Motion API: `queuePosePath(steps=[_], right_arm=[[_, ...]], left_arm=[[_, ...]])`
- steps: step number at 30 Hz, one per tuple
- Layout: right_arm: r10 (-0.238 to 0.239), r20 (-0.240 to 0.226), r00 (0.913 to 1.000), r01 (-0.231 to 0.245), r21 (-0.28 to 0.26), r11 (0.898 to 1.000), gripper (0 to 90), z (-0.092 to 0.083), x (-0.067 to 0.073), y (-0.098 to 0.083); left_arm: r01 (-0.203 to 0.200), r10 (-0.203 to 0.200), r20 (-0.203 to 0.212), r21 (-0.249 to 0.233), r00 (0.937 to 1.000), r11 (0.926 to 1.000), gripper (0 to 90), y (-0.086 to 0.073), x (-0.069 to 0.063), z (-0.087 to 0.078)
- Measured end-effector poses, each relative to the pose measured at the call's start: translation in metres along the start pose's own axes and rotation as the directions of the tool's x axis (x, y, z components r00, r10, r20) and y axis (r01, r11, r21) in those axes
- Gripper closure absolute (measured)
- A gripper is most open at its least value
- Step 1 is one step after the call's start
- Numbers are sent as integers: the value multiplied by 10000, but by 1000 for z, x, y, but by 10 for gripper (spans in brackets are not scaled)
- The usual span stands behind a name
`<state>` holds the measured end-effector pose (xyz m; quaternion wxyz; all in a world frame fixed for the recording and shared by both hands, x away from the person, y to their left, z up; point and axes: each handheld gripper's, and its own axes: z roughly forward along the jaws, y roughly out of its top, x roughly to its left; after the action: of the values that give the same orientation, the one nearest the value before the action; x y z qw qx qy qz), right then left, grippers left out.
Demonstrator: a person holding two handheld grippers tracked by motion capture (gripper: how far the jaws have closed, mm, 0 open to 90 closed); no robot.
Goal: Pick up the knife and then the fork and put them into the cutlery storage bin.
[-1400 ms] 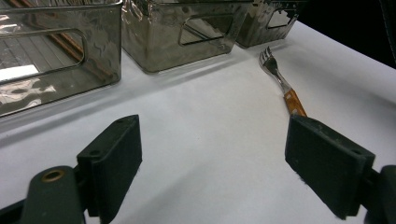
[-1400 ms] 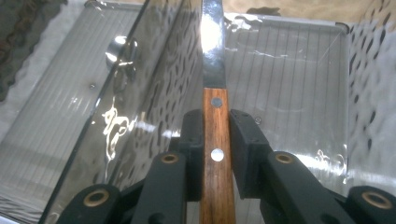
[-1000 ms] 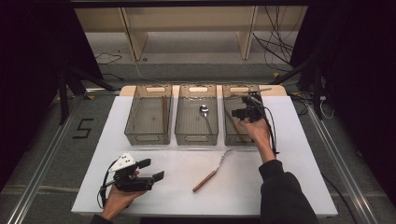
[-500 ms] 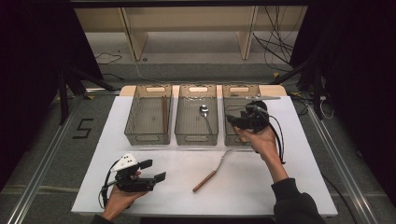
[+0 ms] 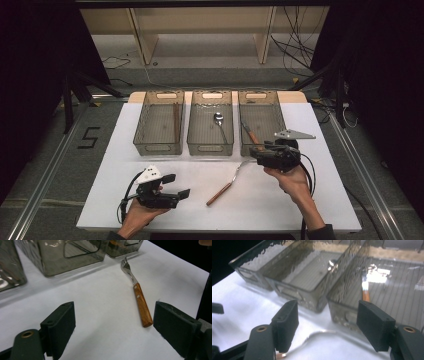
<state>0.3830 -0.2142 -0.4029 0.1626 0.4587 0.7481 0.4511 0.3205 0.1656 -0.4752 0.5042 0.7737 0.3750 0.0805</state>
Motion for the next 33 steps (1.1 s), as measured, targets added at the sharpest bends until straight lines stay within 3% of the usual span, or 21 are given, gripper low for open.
queuePosePath(steps=[7,13,18,24,33], right_arm=[[-355,-217,9991,349,-279,9990,314,-12,1,-26],[-658,-343,9972,643,-439,9970,305,-17,9,-35],[-613,-377,9974,603,-263,9978,303,-17,12,-42],[-474,-360,9982,471,-102,9988,303,-16,13,-49],[-442,-447,9980,437,-109,9990,286,-20,15,-57]], left_arm=[[-234,222,232,507,9995,9984,179,5,-13,15],[-492,454,431,932,9980,9944,180,11,-25,33],[-844,782,511,1342,9956,9873,186,15,-33,46],[-923,840,556,1707,9949,9810,201,20,-40,57],[-1254,1136,638,2305,9915,9649,257,22,-52,72]])
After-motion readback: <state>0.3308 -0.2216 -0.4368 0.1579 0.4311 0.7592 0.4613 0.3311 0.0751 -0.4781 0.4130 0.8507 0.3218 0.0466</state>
